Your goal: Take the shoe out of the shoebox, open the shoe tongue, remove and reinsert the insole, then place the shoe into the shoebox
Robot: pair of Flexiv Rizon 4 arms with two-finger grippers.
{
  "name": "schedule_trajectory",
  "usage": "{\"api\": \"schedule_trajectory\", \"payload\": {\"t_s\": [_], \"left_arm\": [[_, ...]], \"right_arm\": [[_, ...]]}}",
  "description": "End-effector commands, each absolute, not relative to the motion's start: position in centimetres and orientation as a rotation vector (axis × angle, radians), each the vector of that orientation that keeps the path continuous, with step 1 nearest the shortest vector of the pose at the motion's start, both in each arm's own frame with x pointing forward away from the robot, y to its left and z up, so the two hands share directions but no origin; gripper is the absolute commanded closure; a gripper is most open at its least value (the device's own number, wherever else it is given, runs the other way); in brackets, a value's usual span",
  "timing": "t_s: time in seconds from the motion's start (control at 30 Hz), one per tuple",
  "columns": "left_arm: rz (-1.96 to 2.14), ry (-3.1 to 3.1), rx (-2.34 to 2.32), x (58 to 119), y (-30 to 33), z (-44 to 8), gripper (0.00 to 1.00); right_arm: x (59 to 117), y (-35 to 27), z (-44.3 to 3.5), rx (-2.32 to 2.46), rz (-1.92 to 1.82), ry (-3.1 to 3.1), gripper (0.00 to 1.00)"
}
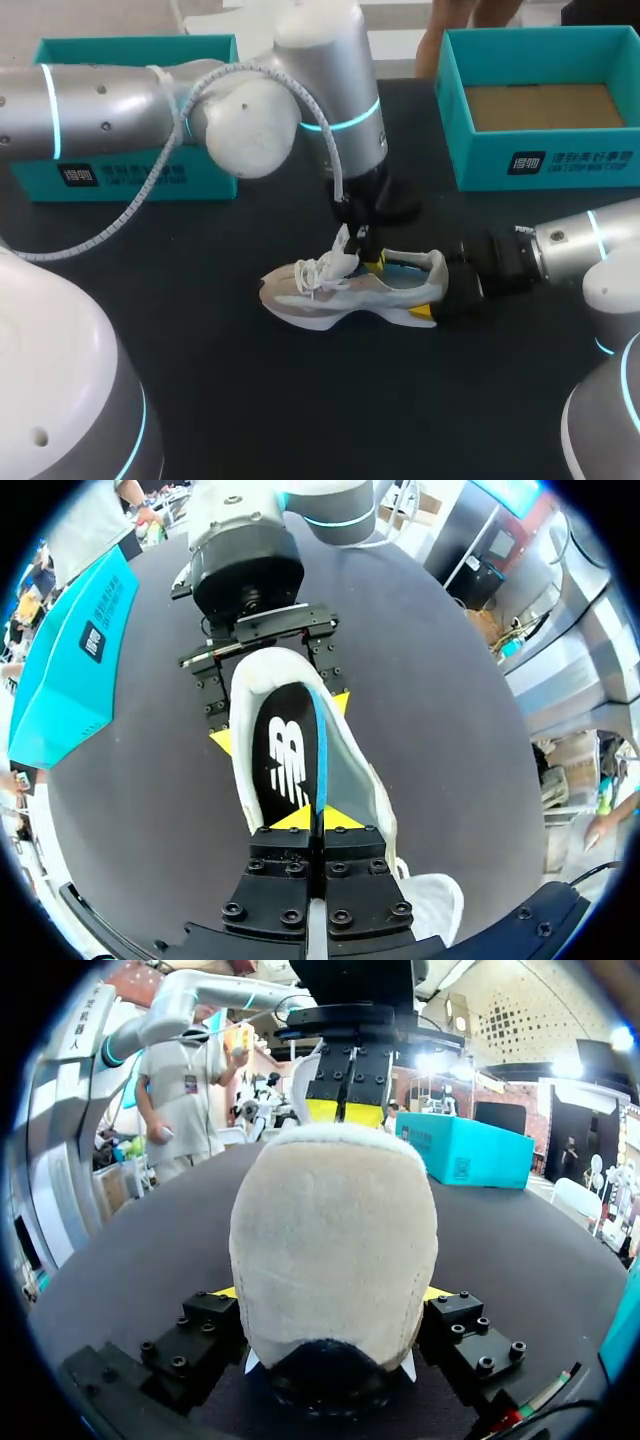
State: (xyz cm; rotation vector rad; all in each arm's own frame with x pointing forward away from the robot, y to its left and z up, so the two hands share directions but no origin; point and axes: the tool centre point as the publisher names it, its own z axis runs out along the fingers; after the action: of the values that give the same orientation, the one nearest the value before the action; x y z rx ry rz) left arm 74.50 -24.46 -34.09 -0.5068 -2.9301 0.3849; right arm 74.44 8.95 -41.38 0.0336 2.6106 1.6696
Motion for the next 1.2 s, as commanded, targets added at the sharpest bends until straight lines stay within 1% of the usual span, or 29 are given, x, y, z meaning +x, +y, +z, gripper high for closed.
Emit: {"api": "schedule_trajectory", "payload": {"t_s": [0.03,0.3,0.57,0.9,1.2], "left_arm": [[0.45,-2.91,-0.497,74.5,-23.2,-32.6,1.0],[0.578,-2.916,-0.445,74.5,-22.2,-29.6,1.0],[0.644,-2.937,-0.347,74.8,-22.0,-29.1,1.0],[0.741,-2.937,-0.277,74.7,-23.6,-27.9,1.0],[0.739,-2.908,-0.305,75.5,-25.5,-28.3,1.0]], "right_arm": [[74.4,9.1,-41.8,0.036,1.665,2.614,1.0],[74.4,9.1,-41.8,0.036,1.665,2.614,1.0],[74.4,9.1,-41.8,0.036,1.665,2.614,1.0],[74.4,9.1,-41.8,0.036,1.665,2.614,1.0],[74.4,9.1,-41.8,0.036,1.665,2.614,1.0]]}}
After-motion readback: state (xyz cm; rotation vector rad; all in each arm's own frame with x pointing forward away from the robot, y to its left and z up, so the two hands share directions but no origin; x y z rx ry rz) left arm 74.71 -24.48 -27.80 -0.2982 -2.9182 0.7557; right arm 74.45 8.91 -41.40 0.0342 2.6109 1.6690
